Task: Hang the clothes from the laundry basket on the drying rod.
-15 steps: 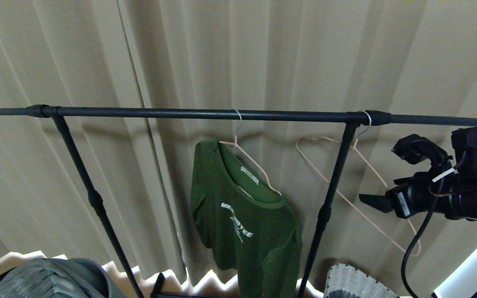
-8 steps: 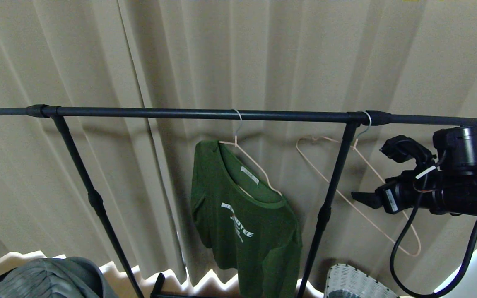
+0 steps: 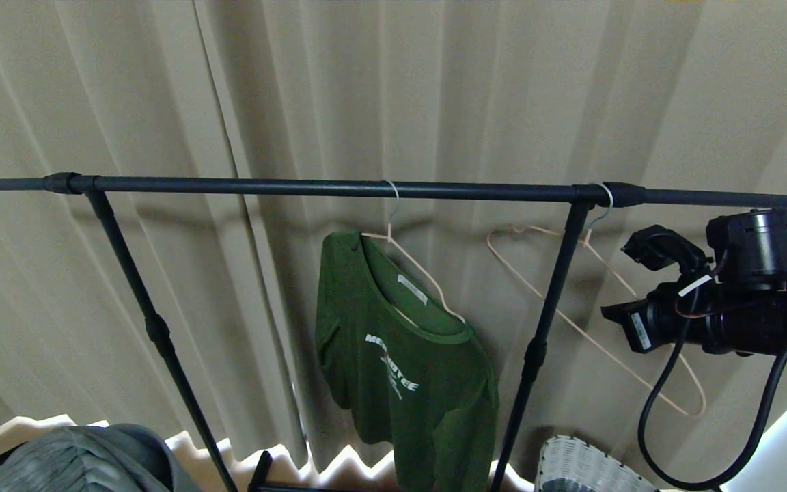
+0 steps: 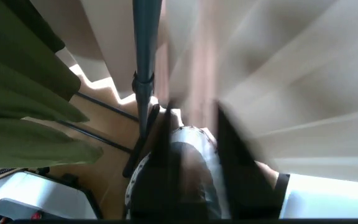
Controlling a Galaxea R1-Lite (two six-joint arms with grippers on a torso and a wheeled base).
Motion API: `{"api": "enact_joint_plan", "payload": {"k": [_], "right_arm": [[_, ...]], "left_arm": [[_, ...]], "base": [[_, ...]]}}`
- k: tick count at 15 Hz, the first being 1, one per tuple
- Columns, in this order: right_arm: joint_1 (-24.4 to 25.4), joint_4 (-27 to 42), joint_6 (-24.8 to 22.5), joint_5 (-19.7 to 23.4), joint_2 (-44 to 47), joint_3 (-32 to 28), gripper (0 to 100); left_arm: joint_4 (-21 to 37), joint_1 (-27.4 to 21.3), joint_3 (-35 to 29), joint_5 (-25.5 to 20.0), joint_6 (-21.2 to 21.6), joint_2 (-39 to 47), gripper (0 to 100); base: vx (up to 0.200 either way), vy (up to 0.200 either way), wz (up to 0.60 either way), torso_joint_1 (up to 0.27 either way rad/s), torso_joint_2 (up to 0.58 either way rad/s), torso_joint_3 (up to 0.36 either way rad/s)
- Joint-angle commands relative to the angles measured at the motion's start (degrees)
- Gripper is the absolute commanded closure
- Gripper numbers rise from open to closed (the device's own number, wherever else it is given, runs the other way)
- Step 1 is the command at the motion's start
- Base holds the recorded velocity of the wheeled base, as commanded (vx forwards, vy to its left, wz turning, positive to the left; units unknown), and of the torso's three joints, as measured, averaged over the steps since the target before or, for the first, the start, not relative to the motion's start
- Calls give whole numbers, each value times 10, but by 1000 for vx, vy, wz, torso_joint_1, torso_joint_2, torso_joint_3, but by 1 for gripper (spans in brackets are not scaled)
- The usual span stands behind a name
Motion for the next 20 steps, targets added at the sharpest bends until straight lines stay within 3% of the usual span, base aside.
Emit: {"api": "enact_joint_plan", "payload": {"k": [1, 10, 20], "right_arm": [[0, 0, 0, 0, -7, 2, 100], [-1, 1, 94, 3, -96, 35, 100], [-8, 10, 91, -3, -250, 128, 100]], "left_arm": [[0, 0, -1, 0, 0, -1, 100], [0, 0, 1, 0, 0, -1, 100], [-3, 1, 0, 1, 1, -11, 100]], "base": [[0, 0, 0, 0, 0, 0], [0, 0, 0, 0, 0, 0], [0, 0, 0, 0, 0, 0]]}}
